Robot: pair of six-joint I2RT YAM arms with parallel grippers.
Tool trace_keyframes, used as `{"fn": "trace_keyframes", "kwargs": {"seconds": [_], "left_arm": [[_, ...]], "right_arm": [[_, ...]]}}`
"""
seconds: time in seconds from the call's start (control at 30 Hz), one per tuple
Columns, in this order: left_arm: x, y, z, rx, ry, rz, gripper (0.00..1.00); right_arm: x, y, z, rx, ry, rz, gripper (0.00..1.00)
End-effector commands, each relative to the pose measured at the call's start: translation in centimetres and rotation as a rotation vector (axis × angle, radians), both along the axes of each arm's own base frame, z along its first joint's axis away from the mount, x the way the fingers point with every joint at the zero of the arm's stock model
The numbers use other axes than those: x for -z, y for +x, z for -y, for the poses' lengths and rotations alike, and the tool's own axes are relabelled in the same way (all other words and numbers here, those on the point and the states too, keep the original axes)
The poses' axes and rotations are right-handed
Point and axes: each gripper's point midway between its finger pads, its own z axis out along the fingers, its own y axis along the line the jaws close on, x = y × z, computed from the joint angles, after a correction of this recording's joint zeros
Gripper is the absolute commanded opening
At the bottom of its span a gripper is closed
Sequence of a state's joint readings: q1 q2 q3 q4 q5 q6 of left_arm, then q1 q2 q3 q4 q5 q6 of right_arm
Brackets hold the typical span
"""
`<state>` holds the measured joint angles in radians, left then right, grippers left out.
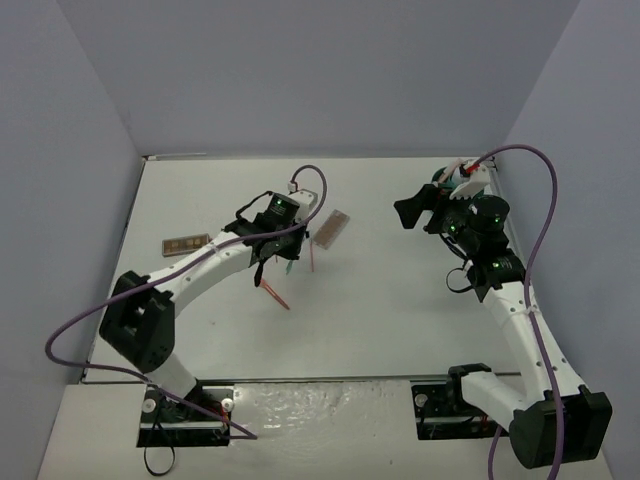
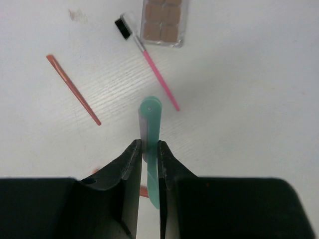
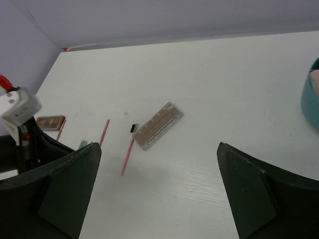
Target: Organize the makeup
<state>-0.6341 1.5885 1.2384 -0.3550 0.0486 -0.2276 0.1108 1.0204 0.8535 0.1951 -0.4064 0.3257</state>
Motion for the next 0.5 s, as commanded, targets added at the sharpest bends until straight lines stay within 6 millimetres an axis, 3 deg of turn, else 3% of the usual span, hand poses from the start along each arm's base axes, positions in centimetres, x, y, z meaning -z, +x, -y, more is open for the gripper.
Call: {"fn": "trace_keyframes", "kwargs": {"seconds": [0.0,0.23,0.47], "left_arm": [[-9.4,0.4,3.2,0.071,-0.226,0.268,0.0],[-14.4,-1.1,5.5,0.14,-0.345,0.382,0.0],[-16.4,-2.2,7.3,0.197,-0.404,0.433,0.0]], "right_arm": [[-5.1,-0.5,-4.5,-0.193,0.164,0.11,0.97],[-5.5,-0.9,-10.4,-0.284,0.205,0.105,0.85],[-5.3,-0.8,-12.7,-0.318,0.272,0.096,0.67]]}}
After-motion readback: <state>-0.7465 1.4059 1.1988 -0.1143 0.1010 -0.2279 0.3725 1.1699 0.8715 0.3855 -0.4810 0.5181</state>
